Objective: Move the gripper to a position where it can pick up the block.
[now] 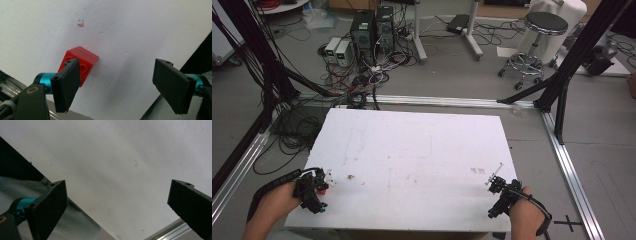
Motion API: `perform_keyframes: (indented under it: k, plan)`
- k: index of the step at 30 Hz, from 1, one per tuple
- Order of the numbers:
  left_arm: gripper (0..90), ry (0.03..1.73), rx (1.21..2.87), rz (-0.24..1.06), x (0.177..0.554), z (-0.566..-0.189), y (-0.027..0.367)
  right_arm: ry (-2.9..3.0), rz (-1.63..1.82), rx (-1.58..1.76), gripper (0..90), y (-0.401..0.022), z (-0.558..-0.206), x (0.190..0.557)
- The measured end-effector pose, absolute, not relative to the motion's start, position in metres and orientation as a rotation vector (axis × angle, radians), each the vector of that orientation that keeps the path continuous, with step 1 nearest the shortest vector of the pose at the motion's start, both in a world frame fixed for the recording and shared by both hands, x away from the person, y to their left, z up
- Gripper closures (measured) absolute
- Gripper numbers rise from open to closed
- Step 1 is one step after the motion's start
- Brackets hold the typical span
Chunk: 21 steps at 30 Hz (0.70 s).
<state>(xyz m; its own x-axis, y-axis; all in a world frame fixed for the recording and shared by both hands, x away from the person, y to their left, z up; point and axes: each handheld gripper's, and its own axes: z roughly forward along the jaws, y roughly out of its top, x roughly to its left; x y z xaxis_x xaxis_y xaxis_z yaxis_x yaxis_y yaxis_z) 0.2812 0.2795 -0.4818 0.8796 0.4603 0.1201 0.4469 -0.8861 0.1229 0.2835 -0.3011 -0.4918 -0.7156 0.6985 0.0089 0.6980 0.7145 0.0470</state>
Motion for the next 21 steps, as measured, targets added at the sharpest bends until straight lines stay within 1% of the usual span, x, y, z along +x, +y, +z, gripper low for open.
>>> perform_keyframes:
  k: [7, 12, 21]
  plan:
    - [22.8, 0.654, 2.960, 0.179, 0.282, -0.477, 0.279, 2.899, 0.095, 1.195, 2.1, -0.303, -0.492, 0.282]
    - [22.8, 0.629, 2.956, 0.199, 0.284, -0.474, 0.278, 2.901, 0.105, 1.191, 2.1, -0.303, -0.492, 0.282]
    - [22.8, 0.517, 2.977, 0.191, 0.291, -0.471, 0.280, 2.911, 0.107, 1.185, 2.1, -0.300, -0.493, 0.283]
